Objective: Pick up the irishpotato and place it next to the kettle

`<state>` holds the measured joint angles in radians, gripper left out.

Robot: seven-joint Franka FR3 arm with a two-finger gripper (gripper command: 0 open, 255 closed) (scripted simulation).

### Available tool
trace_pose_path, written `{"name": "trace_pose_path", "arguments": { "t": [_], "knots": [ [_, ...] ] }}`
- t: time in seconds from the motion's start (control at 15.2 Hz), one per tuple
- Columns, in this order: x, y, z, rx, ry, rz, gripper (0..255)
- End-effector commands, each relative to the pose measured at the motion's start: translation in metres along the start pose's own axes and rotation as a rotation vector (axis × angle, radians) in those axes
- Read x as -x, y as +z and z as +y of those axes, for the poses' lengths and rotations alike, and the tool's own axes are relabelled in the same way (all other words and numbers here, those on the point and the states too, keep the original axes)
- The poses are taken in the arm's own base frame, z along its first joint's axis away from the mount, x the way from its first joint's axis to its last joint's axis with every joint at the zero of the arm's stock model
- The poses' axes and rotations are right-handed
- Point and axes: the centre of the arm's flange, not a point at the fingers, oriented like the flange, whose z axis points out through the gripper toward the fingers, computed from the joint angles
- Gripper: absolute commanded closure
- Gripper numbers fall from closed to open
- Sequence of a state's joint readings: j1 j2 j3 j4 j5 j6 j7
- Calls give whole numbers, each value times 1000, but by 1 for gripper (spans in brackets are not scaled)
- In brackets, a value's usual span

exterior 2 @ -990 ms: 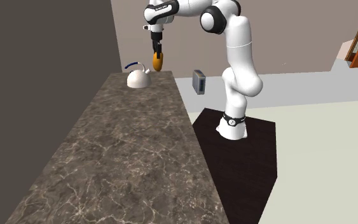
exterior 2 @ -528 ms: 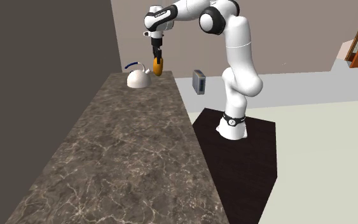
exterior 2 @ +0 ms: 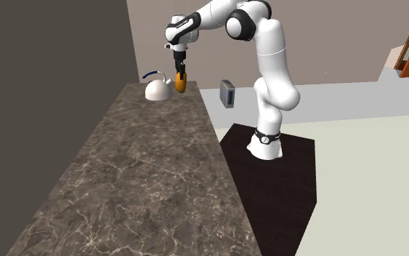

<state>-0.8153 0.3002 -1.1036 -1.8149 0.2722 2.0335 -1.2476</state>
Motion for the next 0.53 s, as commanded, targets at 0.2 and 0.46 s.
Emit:
{"name": "trace_pose_path", "arguments": {
  "t": [0.2,0.46],
  "knots": [
    [0,27,-3,0,0,1,255],
    [1,48,-5,0,0,1,255]
  ]
}}
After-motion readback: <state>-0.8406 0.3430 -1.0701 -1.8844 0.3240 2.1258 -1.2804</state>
